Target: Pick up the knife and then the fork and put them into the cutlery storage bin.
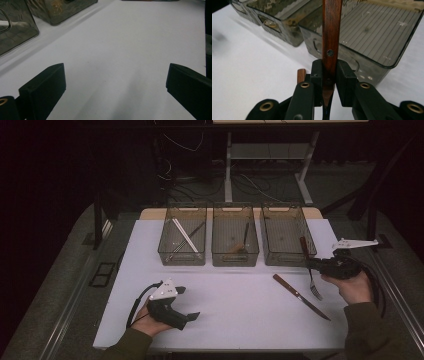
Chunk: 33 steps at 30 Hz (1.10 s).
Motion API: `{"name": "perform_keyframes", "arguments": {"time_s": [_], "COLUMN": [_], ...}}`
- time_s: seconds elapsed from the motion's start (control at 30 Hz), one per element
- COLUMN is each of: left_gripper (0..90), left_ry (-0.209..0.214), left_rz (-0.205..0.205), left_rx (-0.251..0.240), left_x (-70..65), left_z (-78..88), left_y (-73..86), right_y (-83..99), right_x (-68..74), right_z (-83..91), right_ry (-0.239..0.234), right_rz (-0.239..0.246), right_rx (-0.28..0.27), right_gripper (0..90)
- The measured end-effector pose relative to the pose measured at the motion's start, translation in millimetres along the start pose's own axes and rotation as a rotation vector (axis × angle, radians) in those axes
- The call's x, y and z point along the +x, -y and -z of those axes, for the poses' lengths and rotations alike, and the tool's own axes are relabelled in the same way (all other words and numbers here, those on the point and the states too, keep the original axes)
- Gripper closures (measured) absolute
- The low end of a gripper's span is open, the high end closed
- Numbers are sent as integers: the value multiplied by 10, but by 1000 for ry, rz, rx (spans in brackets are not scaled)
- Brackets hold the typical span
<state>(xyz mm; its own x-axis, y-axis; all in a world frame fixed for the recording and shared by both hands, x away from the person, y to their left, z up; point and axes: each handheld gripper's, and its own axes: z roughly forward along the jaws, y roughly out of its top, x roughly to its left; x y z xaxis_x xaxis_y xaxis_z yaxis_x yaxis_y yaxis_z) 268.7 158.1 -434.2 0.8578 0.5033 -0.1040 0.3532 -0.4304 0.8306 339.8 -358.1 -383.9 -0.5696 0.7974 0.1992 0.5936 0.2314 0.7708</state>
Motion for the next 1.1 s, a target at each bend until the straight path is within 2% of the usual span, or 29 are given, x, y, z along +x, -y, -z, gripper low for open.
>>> {"name": "perform_keyframes", "arguments": {"time_s": [0.47, 0.6, 0.67, 0.8, 1.1], "left_gripper": [6, 0, 0, 0, 0], "left_ry": [-1, 2, -1, -1, -6], "left_rz": [12, 9, 21, 22, 19], "left_rx": [-10, -6, -11, -8, -14], "left_x": [39, 60, 62, 69, 49], "left_z": [8, 2, -11, -14, -7], "left_y": [10, 20, 25, 27, 17], "right_y": [-128, -182, -211, -318, -655], "right_x": [-23, -28, -24, -18, -55], "right_z": [119, 135, 138, 157, 191], "right_ry": [36, 40, 44, 52, 106], "right_rz": [-13, -9, -14, -17, -14], "right_rx": [-113, -128, -136, -152, -185], "right_gripper": [773, 773, 773, 773, 773]}}
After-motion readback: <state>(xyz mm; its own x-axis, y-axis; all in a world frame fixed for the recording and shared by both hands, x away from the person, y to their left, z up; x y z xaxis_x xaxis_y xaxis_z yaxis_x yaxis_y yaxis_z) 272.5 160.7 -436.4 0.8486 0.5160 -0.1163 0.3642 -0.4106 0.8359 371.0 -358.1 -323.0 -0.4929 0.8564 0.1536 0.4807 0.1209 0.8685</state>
